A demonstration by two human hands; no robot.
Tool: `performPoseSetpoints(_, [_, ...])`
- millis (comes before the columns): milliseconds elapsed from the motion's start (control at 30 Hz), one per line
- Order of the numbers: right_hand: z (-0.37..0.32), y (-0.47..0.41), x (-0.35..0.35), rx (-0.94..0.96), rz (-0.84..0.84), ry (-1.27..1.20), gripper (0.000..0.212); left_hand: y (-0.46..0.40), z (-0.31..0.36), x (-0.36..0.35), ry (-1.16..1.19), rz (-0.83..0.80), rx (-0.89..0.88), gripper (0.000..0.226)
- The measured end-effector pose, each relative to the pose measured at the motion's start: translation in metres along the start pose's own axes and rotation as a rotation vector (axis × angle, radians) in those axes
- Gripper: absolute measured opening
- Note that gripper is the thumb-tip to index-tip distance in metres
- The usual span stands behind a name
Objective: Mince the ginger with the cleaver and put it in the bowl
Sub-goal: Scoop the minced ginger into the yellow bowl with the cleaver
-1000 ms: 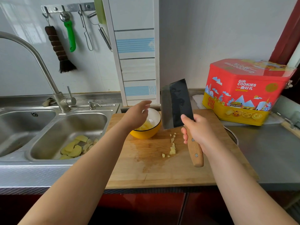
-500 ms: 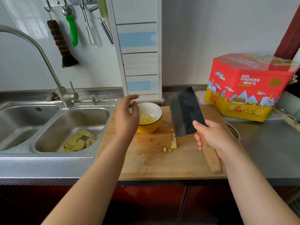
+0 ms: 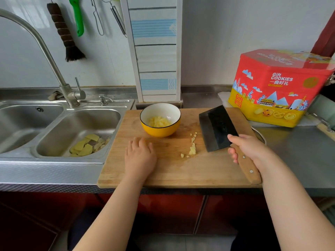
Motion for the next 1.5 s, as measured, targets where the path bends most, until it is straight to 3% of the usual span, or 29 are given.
performPoseSetpoints(200, [-0.003, -0.012, 0.004, -0.018, -0.05, 0.082, 0.056, 0.018, 0.034, -0.011, 0.036, -0.053, -0.172, 0.051])
performPoseSetpoints(400, [-0.001, 0.006, -0.004, 0.01, -0.209, 0.181, 0.054, 0.039, 0.083, -0.022, 0.172, -0.191, -0.33, 0.051])
performPoseSetpoints(500, [0.004, 0.022, -0.008, 0.0, -0.299, 0.198, 0.044, 0.042, 0.105, -0.028, 0.319, -0.231, -0.318, 0.05])
performPoseSetpoints(633, [0.001, 0.042, -0.013, 0.03, -0.356, 0.211, 0.007, 0.03, 0.115, -0.04, 0.404, -0.208, -0.192, 0.05])
performPoseSetpoints(767, [0.007, 0.048, -0.018, 0.039, -0.328, 0.188, 0.015, 0.013, 0.121, -0.048, 0.38, -0.086, -0.104, 0.049])
performPoseSetpoints(900, [0.017, 0.05, -0.027, 0.038, -0.281, 0.148, 0.016, 0.01, 0.132, -0.055, 0.476, -0.067, 0.011, 0.045])
performPoseSetpoints(1200, [0.032, 0.057, -0.039, -0.002, -0.214, 0.021, 0.024, 0.017, 0.144, -0.053, 0.682, -0.028, 0.077, 0.037])
performPoseSetpoints(1267, [0.034, 0.062, -0.041, -0.013, -0.202, -0.006, 0.024, 0.02, 0.152, -0.054, 0.697, -0.037, 0.059, 0.034])
performPoseSetpoints(1400, [0.033, 0.068, -0.042, -0.025, -0.157, -0.119, 0.044, 0.021, 0.175, -0.048, 0.641, -0.04, -0.076, 0.034])
performPoseSetpoints(1500, [0.013, 0.068, -0.035, 0.03, -0.132, -0.198, 0.031, 0.012, 0.199, -0.028, 0.561, 0.034, -0.263, 0.034])
Point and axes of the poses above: each hand's wrist, its own y-axis away from the middle knuckle, its own x-axis out of the back of the hand, z = x × y, the point moved 8 cm from there along -y, towards the middle knuckle, and after that the axes turned 12 degrees about z, right-handed, at the moved point
